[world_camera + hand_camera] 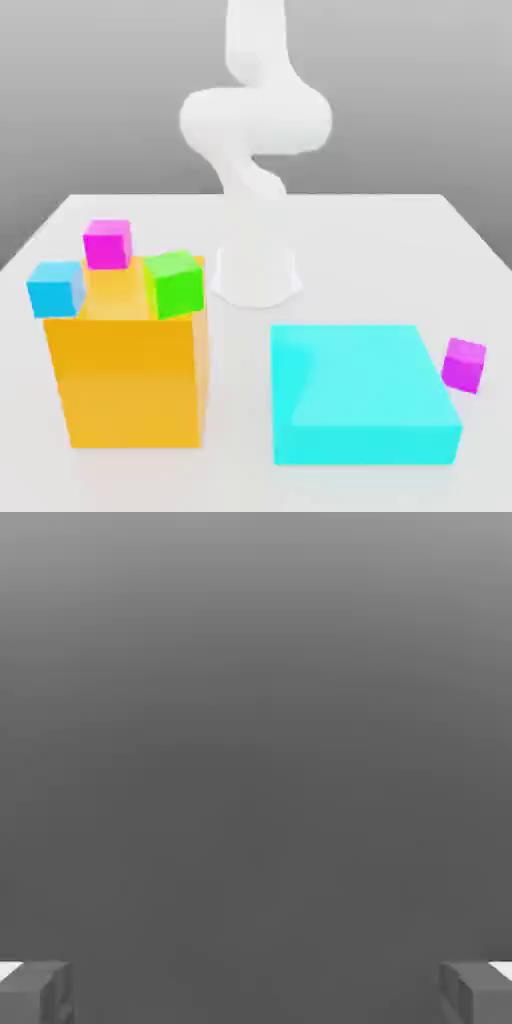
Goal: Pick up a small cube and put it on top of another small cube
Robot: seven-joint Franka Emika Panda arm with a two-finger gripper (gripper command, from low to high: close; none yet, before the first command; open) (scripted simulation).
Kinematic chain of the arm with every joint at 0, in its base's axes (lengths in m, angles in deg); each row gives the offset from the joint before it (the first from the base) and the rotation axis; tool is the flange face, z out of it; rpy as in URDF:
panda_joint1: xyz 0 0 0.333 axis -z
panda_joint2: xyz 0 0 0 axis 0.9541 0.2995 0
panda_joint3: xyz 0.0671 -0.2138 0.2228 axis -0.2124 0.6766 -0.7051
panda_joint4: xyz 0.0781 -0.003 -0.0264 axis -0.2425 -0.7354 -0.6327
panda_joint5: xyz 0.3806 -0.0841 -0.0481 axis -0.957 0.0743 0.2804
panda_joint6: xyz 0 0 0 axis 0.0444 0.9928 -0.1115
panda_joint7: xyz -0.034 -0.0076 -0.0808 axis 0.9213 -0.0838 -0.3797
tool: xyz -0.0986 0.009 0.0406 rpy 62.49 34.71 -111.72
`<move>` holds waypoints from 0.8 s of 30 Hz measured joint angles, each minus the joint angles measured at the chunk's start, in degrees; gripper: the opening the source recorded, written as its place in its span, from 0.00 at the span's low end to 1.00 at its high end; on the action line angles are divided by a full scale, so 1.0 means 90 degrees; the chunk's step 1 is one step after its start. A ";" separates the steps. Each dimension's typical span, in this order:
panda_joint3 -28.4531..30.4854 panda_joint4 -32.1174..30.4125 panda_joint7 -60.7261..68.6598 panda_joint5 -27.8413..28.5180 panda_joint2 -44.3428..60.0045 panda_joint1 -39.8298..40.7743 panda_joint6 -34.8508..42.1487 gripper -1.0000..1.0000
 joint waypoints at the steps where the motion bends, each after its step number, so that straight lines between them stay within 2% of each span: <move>1: -0.0086 -0.0108 0.0092 -0.0033 0.0250 -0.0147 -0.0137 0.50; 9: -0.0855 -0.0908 0.0705 -0.0181 0.2095 -0.1197 -0.1151 0.50; 15: -0.1532 -0.1503 0.0984 -0.0050 0.3475 -0.1894 -0.1905 0.50; 21: -0.2031 -0.2095 0.0902 0.0592 0.4913 -0.2763 -0.2654 0.50; 24: -0.1748 -0.2113 0.0516 0.1212 0.5634 -0.3064 -0.3121 0.50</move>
